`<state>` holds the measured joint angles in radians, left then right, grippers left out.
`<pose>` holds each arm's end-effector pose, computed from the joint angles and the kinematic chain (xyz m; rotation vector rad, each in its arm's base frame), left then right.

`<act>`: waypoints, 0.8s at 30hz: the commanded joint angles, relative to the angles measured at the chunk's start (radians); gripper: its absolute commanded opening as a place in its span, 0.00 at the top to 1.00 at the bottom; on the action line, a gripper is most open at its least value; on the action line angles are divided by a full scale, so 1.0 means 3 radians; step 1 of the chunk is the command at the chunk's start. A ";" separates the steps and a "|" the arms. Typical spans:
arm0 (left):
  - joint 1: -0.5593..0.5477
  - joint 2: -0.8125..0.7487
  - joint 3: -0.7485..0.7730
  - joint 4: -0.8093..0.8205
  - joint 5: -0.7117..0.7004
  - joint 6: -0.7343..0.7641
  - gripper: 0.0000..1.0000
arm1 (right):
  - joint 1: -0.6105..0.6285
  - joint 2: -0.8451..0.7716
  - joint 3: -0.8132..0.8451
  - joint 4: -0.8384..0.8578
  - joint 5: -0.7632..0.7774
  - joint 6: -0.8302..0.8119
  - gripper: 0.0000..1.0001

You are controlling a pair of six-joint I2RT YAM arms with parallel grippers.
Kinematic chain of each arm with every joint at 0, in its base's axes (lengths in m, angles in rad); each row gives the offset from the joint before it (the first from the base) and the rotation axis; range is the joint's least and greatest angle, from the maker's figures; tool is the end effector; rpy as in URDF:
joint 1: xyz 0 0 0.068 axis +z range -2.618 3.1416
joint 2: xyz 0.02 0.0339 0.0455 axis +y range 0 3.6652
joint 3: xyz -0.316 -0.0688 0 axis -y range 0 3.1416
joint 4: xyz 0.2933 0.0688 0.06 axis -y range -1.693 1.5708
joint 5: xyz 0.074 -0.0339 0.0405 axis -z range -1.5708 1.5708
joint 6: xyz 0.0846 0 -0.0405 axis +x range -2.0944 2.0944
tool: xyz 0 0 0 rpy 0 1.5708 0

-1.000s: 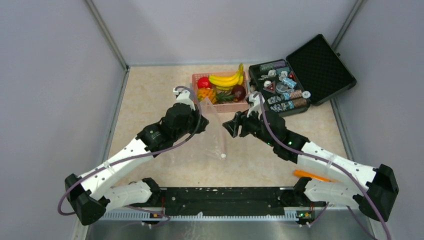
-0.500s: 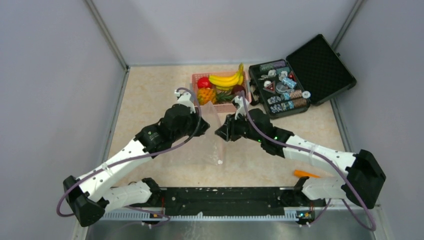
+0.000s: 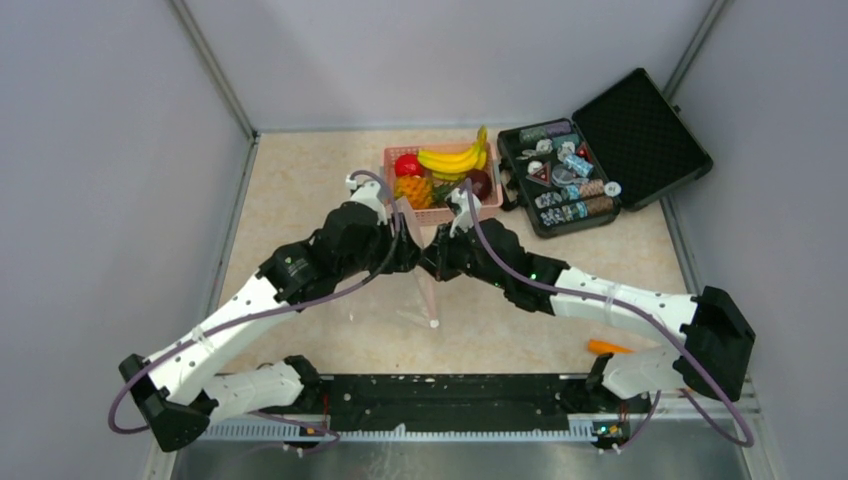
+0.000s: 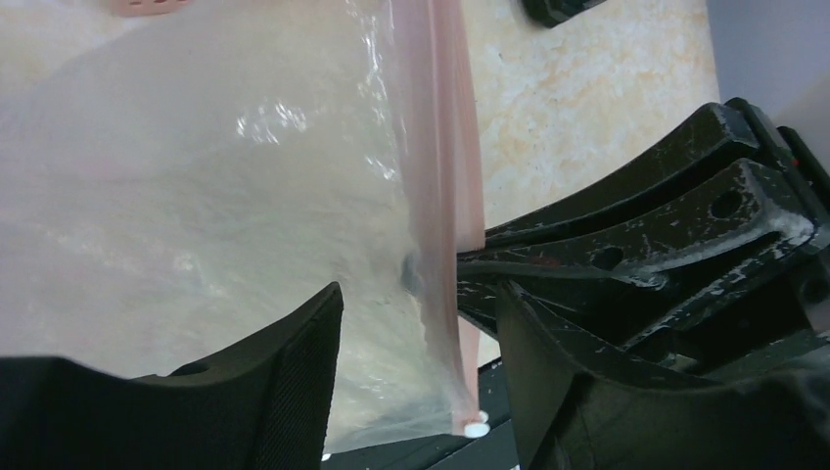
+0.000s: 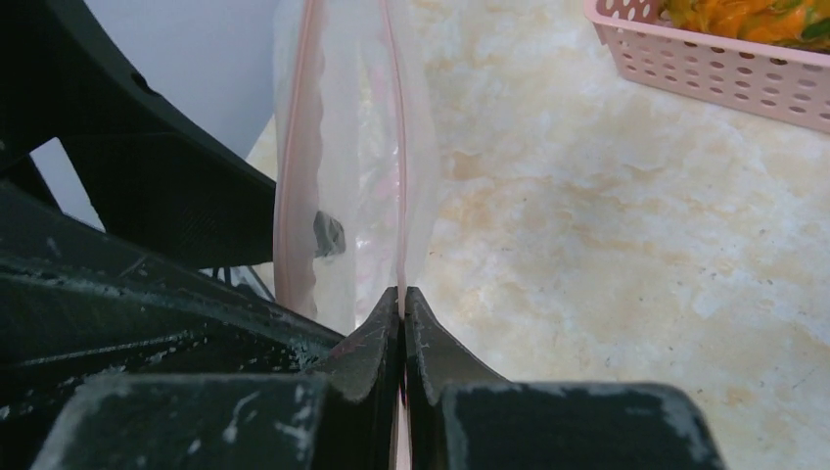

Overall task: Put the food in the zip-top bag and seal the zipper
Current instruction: Open the zipper of the food storage bag at the center of the board.

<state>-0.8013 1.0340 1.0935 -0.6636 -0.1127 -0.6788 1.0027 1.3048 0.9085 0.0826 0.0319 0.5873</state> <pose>0.2001 -0.1928 0.3726 0.0716 2.2613 -0.7062 0.2075 0.3201 0.3116 -0.3949 1.9877 1.0288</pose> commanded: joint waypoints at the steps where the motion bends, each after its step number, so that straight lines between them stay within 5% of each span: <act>1: -0.0131 0.0039 0.0159 -0.0117 -0.0152 -0.0080 0.40 | 0.0112 -0.0022 0.0070 0.0138 0.0559 0.0315 1.00; 20: -0.0534 0.0489 0.0579 -0.0420 -0.1202 -0.0128 0.44 | 0.0381 -0.0187 -0.0035 0.0208 0.1503 0.0620 1.00; 24: -0.0669 0.0637 0.0704 -0.0542 -0.1446 -0.0102 0.53 | 0.0404 -0.0135 0.0034 0.0135 0.1549 0.0686 1.00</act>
<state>-0.9710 1.1946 1.2499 -0.7879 -0.4423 -0.7269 1.1088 1.2755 0.8909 0.1120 0.4450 0.7574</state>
